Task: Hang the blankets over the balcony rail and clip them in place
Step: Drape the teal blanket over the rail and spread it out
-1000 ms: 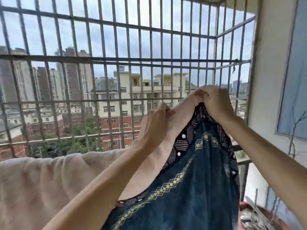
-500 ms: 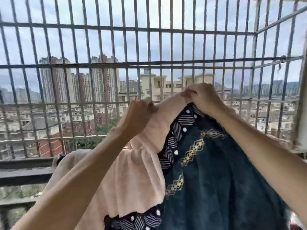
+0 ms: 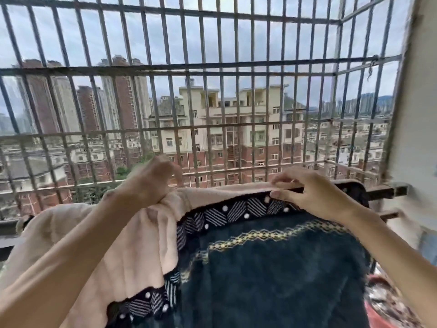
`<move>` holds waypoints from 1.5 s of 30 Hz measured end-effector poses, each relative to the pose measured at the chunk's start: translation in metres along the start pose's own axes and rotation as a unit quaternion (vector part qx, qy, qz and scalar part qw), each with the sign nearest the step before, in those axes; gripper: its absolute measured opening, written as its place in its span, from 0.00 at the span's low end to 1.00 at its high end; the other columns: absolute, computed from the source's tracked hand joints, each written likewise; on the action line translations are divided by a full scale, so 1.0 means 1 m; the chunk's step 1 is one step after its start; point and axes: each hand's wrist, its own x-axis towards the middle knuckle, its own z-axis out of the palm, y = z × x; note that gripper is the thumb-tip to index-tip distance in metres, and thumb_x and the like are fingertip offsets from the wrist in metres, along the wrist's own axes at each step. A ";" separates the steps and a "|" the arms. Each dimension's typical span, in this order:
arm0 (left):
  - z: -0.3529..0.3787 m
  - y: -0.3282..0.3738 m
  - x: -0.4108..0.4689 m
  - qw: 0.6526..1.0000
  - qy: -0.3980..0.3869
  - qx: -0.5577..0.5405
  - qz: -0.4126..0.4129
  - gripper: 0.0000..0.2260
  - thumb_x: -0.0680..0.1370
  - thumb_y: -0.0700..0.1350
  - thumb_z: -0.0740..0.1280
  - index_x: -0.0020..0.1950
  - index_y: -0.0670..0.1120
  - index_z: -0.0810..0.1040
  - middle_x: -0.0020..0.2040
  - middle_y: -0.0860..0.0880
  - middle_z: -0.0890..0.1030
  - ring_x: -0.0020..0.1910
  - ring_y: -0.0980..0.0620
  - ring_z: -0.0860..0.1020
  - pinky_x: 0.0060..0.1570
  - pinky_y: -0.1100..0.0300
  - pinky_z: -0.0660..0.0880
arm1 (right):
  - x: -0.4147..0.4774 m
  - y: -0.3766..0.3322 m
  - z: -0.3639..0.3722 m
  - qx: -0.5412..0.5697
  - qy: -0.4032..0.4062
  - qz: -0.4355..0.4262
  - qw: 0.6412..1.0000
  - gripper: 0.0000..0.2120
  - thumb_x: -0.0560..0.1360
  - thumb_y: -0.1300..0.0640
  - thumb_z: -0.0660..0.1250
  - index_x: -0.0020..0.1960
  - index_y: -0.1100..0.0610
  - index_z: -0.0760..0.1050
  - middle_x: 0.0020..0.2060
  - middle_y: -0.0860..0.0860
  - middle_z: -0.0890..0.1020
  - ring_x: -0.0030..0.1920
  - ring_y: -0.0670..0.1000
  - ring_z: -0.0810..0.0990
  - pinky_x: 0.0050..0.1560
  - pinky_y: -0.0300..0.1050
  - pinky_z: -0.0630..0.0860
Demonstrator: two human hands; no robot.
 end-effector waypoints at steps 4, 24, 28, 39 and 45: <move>-0.006 0.051 0.006 0.991 0.085 -0.067 0.074 0.12 0.78 0.35 0.65 0.53 0.52 0.80 0.53 0.51 0.81 0.47 0.57 0.81 0.42 0.63 0.80 | -0.046 0.051 -0.030 -0.056 0.135 0.066 0.987 0.20 0.67 0.47 0.74 0.57 0.49 0.79 0.53 0.41 0.79 0.54 0.43 0.77 0.56 0.40 0.68; 0.049 0.138 0.044 0.970 0.164 -0.145 0.105 0.20 0.77 0.61 0.56 0.48 0.45 0.75 0.39 0.56 0.76 0.30 0.59 0.76 0.30 0.66 0.74 | -0.067 0.139 -0.030 0.107 0.282 0.274 0.913 0.06 0.81 0.59 0.60 0.49 0.60 0.74 0.40 0.53 0.79 0.43 0.57 0.76 0.37 0.44 0.68; 0.035 0.120 0.042 0.960 0.212 -0.171 0.070 0.23 0.76 0.62 0.54 0.49 0.43 0.74 0.41 0.55 0.76 0.31 0.56 0.77 0.32 0.63 0.77 | -0.026 0.105 -0.066 0.043 0.340 0.226 0.912 0.09 0.80 0.62 0.60 0.57 0.63 0.74 0.46 0.55 0.78 0.47 0.55 0.75 0.41 0.42 0.66; -0.041 0.009 0.018 0.927 0.328 -0.175 -0.042 0.11 0.77 0.48 0.68 0.46 0.39 0.77 0.38 0.48 0.79 0.29 0.57 0.73 0.28 0.70 0.68 | 0.135 -0.060 -0.121 0.004 0.383 0.022 0.923 0.11 0.80 0.60 0.60 0.58 0.65 0.76 0.54 0.59 0.80 0.53 0.53 0.76 0.43 0.36 0.63; -0.040 -0.079 -0.035 0.943 0.287 -0.132 -0.103 0.11 0.75 0.48 0.71 0.42 0.40 0.77 0.35 0.49 0.80 0.26 0.54 0.77 0.25 0.60 0.75 | 0.171 -0.122 -0.045 0.015 0.286 -0.051 0.957 0.08 0.80 0.60 0.62 0.53 0.64 0.77 0.46 0.57 0.79 0.46 0.52 0.74 0.43 0.41 0.63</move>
